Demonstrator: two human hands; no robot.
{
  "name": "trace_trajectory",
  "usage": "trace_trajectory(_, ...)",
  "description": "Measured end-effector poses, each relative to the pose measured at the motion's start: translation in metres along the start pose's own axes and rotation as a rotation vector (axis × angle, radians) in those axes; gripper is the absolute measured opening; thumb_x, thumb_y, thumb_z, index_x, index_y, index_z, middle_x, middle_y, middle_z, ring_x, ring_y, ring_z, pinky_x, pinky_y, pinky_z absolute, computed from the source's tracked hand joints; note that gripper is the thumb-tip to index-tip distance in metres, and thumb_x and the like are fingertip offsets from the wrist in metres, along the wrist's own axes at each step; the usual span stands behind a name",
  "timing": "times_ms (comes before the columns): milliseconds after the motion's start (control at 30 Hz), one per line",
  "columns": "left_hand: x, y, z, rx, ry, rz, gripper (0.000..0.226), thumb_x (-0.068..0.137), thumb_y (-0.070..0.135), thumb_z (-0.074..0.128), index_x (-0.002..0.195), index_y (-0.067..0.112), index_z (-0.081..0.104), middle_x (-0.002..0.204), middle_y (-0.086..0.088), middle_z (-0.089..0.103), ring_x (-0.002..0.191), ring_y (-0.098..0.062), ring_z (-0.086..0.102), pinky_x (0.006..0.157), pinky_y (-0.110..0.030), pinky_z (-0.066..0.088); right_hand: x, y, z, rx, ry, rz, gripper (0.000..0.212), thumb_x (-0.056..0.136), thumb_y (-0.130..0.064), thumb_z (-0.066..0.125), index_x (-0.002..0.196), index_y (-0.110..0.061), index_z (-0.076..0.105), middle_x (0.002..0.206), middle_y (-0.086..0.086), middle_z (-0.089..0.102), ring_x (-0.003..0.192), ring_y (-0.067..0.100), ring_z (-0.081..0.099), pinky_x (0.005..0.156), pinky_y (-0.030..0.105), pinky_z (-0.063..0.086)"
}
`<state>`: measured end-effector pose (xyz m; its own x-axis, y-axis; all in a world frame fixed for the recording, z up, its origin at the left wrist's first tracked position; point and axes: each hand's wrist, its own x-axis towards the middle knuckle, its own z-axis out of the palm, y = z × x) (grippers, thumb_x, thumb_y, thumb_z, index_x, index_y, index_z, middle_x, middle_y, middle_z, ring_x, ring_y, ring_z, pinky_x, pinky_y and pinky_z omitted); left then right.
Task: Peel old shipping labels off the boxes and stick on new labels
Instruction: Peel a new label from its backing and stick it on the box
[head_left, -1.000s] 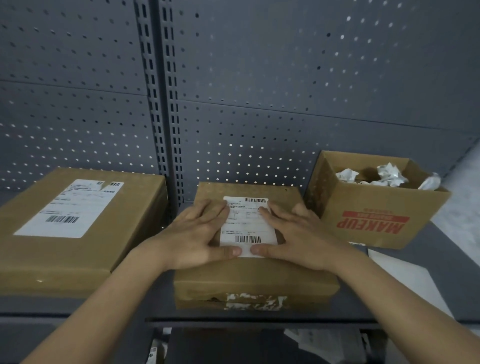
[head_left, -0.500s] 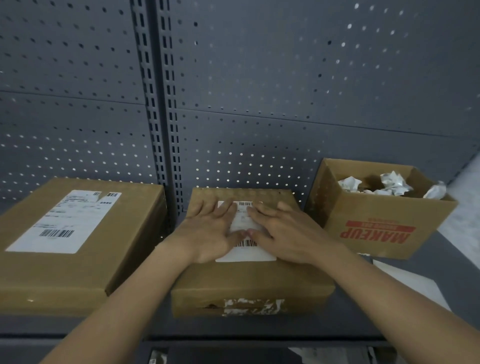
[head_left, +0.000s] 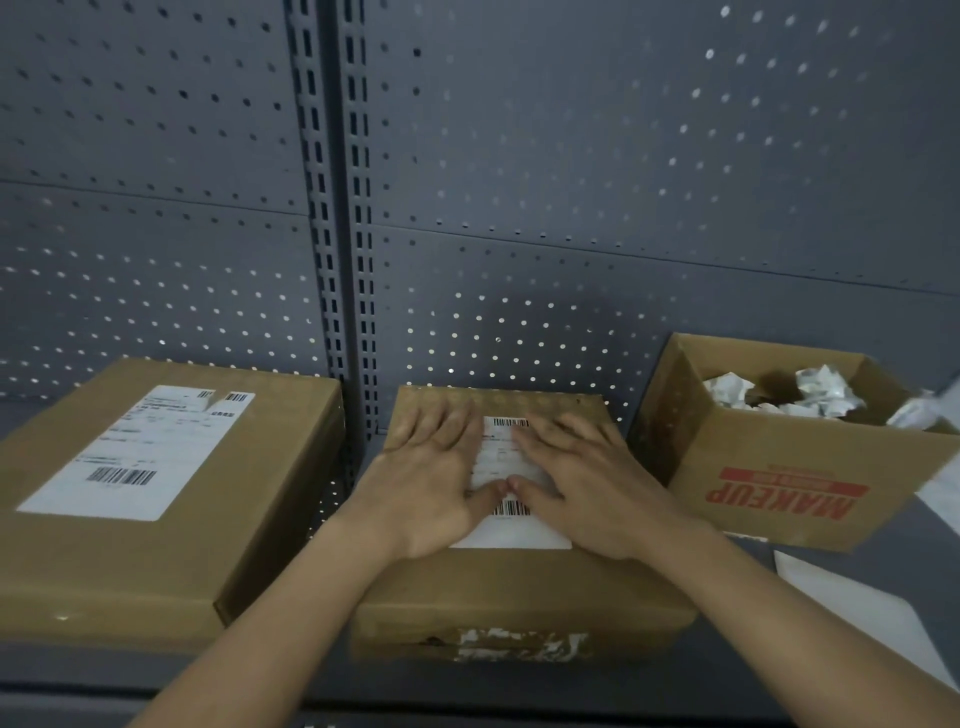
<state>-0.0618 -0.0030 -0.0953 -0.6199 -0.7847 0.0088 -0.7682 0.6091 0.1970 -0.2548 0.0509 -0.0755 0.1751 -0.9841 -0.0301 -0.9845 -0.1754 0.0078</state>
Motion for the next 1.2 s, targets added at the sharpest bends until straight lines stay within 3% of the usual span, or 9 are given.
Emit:
trace_trajectory(133,0.002,0.001,-0.001,0.009,-0.035,-0.021,0.083,0.097,0.065,0.023,0.158,0.015,-0.001,0.165,-0.003,-0.010,0.151,-0.015,-0.013,0.123,-0.032,-0.008,0.004,-0.002,0.007,-0.001,-0.053,0.027,0.069,0.101,-0.058,0.016,0.158,-0.022,0.005,0.166,-0.005,0.000,0.150,0.011,-0.004,0.122,0.041,0.002)
trace_trajectory(467,0.002,0.004,-0.006,-0.018,-0.057,-0.033,0.084,0.097,0.065,0.029,0.159,0.015,0.001,0.166,0.000,-0.006,0.152,-0.013,-0.009,0.122,-0.031,-0.004,0.003,-0.004,0.009,0.005,-0.047,0.045,0.071,0.100,-0.059,0.015,0.158,-0.019,0.002,0.166,-0.006,-0.001,0.149,0.010,-0.002,0.121,0.039,0.002)
trace_trajectory(733,0.004,0.000,-0.001,-0.065,-0.016,-0.047,0.089,0.094,0.068,0.032,0.159,0.014,0.003,0.166,0.001,-0.002,0.152,-0.012,-0.007,0.125,-0.034,0.002,0.001,-0.002,0.009,0.140,0.011,0.142,0.082,0.096,-0.066,0.027,0.158,-0.016,0.008,0.166,-0.003,0.002,0.150,0.011,0.001,0.121,0.032,0.001)
trace_trajectory(1033,0.006,-0.001,-0.004,-0.037,-0.068,-0.038,0.089,0.093,0.070,0.029,0.159,0.016,0.001,0.166,0.003,-0.006,0.151,-0.011,-0.010,0.124,-0.032,-0.002,0.002,0.000,0.012,0.072,0.013,0.108,0.080,0.096,-0.067,0.019,0.158,-0.017,0.009,0.165,-0.004,0.005,0.150,0.012,0.000,0.123,0.038,0.004)
trace_trajectory(1200,-0.001,-0.007,-0.006,-0.030,-0.105,0.009,0.085,0.095,0.070,0.024,0.158,0.022,-0.004,0.164,0.007,-0.012,0.149,-0.006,-0.015,0.120,-0.027,-0.006,0.002,0.004,0.010,0.029,-0.032,0.012,0.069,0.099,-0.063,0.013,0.158,-0.028,0.003,0.165,-0.012,0.000,0.148,0.014,-0.001,0.120,0.040,0.004)
